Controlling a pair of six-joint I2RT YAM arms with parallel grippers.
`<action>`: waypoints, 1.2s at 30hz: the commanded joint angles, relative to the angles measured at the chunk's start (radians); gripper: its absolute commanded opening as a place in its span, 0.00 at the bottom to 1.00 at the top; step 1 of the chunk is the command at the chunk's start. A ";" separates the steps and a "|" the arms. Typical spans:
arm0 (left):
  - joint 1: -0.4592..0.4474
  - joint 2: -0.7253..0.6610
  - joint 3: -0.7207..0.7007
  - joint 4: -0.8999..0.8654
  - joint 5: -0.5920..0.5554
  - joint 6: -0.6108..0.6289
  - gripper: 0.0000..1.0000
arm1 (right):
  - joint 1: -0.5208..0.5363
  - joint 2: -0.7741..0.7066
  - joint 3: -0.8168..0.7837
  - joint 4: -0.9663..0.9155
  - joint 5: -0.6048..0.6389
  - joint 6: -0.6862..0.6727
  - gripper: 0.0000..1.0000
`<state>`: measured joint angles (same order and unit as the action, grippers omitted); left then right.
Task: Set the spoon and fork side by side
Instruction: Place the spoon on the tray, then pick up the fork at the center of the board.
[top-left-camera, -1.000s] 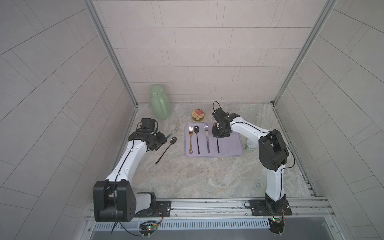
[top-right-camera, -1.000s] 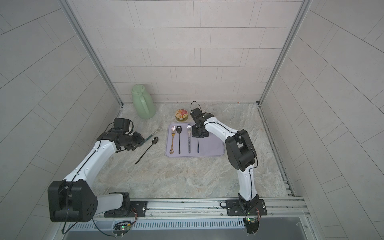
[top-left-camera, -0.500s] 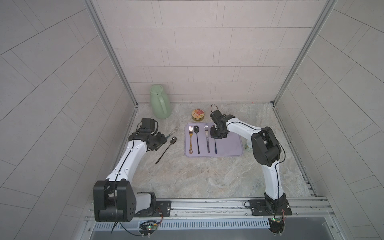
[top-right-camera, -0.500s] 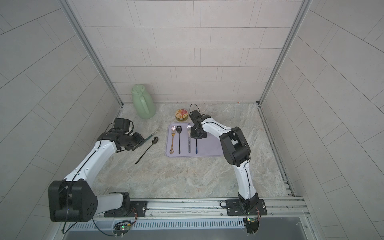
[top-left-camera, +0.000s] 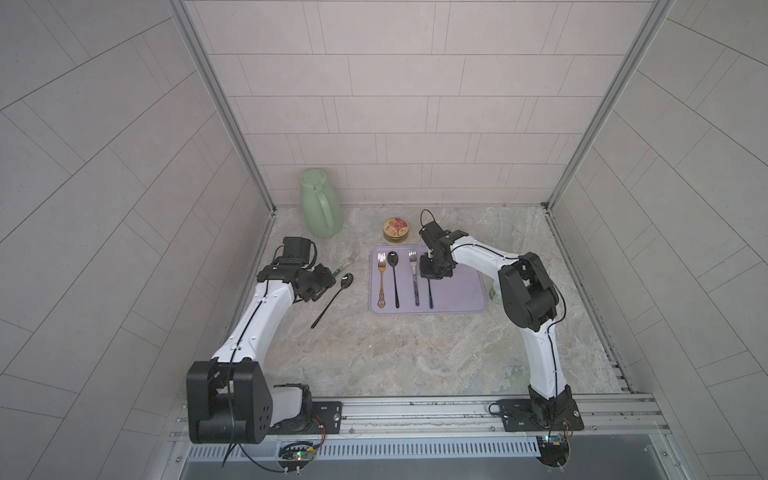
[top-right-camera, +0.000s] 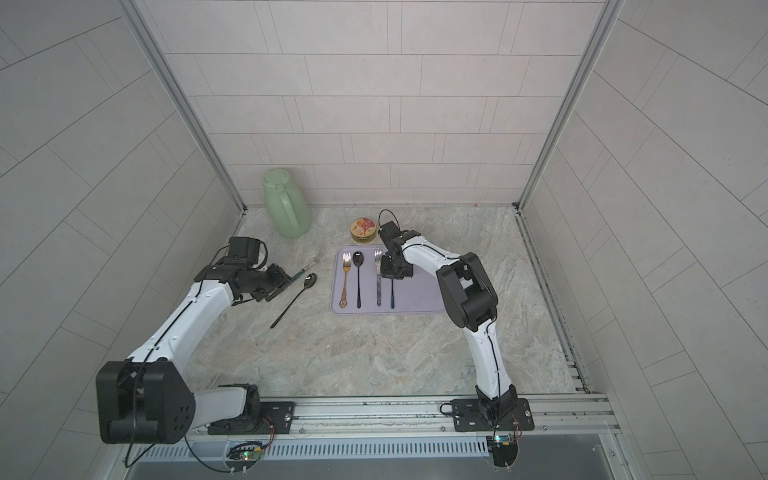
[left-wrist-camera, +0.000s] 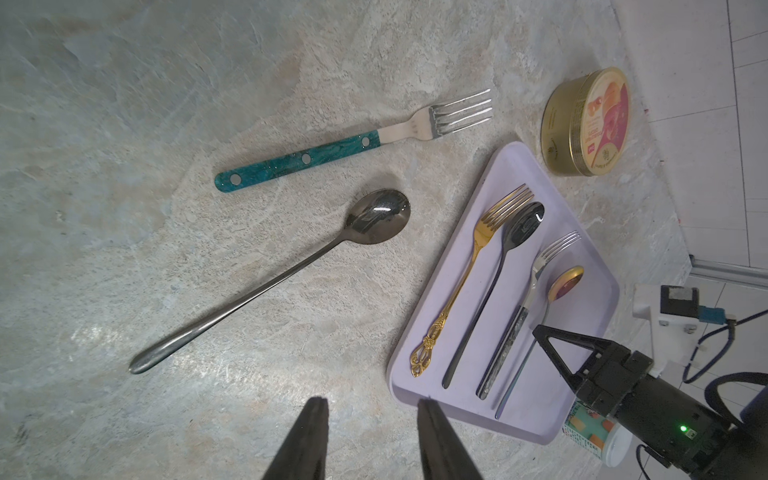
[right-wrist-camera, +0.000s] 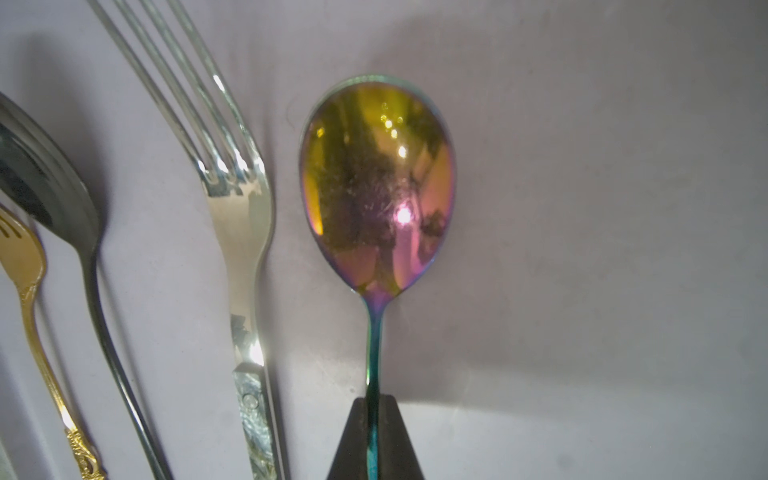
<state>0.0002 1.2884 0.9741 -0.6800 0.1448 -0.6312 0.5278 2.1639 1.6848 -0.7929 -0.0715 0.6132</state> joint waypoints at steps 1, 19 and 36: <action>0.004 0.024 0.009 -0.001 0.040 0.038 0.38 | -0.002 0.012 0.025 0.004 0.005 -0.003 0.21; -0.051 0.328 0.160 0.096 -0.193 0.191 0.45 | 0.002 -0.288 -0.076 -0.044 -0.016 -0.040 0.41; -0.052 0.638 0.368 0.008 -0.292 0.420 0.64 | 0.000 -0.349 -0.135 -0.066 -0.002 -0.083 0.46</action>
<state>-0.0509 1.8965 1.3064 -0.6186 -0.1223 -0.2668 0.5282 1.8496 1.5501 -0.8490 -0.0826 0.5476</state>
